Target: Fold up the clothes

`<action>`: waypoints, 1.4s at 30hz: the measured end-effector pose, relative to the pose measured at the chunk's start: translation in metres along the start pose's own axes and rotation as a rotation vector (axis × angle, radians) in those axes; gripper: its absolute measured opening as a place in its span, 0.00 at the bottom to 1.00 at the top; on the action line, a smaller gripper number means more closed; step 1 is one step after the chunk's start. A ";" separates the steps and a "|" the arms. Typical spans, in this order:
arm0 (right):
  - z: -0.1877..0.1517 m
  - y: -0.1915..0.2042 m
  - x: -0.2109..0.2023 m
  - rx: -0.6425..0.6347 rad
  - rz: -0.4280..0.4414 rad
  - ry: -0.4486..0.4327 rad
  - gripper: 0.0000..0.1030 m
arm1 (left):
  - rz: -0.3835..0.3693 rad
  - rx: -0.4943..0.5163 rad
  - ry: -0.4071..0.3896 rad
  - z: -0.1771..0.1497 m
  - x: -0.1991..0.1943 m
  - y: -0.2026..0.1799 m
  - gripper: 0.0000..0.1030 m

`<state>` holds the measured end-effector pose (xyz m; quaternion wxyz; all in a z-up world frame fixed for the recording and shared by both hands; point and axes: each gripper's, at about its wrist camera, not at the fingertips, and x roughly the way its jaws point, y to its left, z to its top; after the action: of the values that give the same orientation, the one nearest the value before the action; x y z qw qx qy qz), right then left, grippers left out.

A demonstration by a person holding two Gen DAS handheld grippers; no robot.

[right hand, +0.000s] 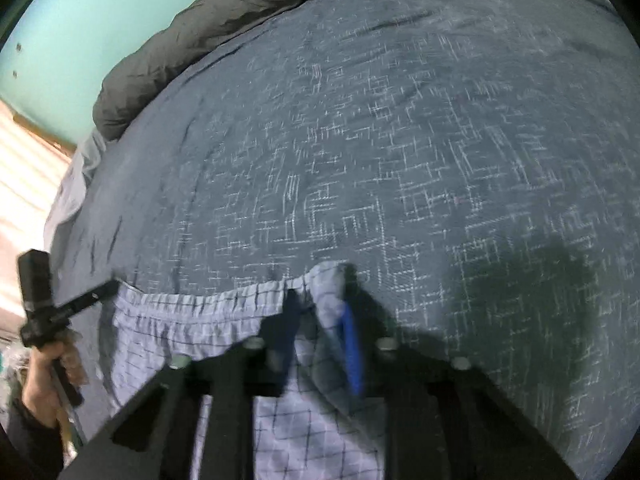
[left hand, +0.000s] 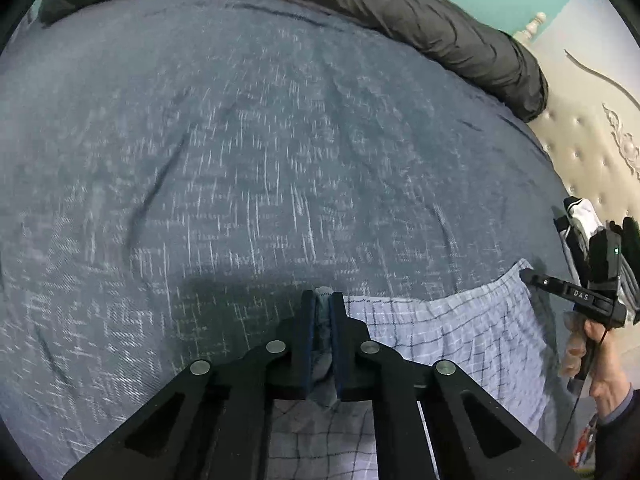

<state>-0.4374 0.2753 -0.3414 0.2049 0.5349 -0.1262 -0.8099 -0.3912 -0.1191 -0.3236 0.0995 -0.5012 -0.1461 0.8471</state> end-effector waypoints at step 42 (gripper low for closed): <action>-0.105 -0.091 -0.117 0.202 0.003 -0.133 0.45 | 0.076 -0.215 -0.109 -0.119 -0.093 0.056 0.55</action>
<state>-0.3189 0.4119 -0.3264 0.1423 0.4979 -0.2211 -0.8264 -0.2441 -0.1835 -0.3211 0.0051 -0.4673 -0.2223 0.8557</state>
